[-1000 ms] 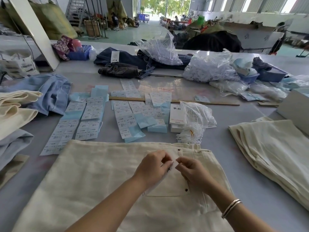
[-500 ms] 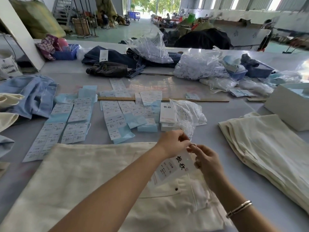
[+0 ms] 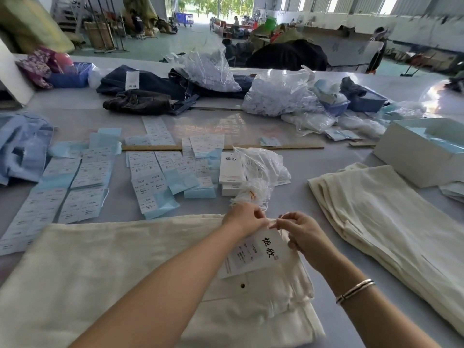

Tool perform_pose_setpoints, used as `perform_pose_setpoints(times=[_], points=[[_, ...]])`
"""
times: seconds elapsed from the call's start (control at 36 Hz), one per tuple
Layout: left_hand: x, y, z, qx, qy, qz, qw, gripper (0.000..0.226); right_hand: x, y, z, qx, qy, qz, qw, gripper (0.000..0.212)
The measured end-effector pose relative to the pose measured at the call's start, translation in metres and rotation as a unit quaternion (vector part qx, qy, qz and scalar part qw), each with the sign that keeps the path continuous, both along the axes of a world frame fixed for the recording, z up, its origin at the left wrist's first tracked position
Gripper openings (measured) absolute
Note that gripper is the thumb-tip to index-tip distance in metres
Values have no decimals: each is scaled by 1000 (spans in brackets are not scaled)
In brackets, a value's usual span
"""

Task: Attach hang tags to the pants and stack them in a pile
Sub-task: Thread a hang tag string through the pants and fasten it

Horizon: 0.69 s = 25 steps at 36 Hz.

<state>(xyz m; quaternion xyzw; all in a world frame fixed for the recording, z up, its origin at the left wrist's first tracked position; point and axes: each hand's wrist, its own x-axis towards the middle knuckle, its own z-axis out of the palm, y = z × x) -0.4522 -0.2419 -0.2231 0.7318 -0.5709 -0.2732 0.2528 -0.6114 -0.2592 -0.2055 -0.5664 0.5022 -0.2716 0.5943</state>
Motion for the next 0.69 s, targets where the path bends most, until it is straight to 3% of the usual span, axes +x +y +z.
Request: perform_pose_setpoints(times=[0.11,0.17,0.22,0.31,0.42,0.53,0.69], points=[[0,-3,4,44,167,47,984,7,9,-3,-5,-57,65,8,996,10],[0,-2,11,96,288,76,950,7,13,-4,-7,-89,96,14,991,12],[5,1,21,159,345,93,921,7,18,-5,-9,-138,164,32,976,14],[13,4,29,204,377,101,898,10,24,-5,-9,-177,253,63,949,15],[17,8,29,206,395,87,891,12,31,-6,-8,-161,290,60,941,24],[20,12,26,177,401,56,897,21,35,-9,-10,-150,261,27,953,33],[27,21,23,111,346,4,932,19,33,1,-23,-139,155,-10,978,25]])
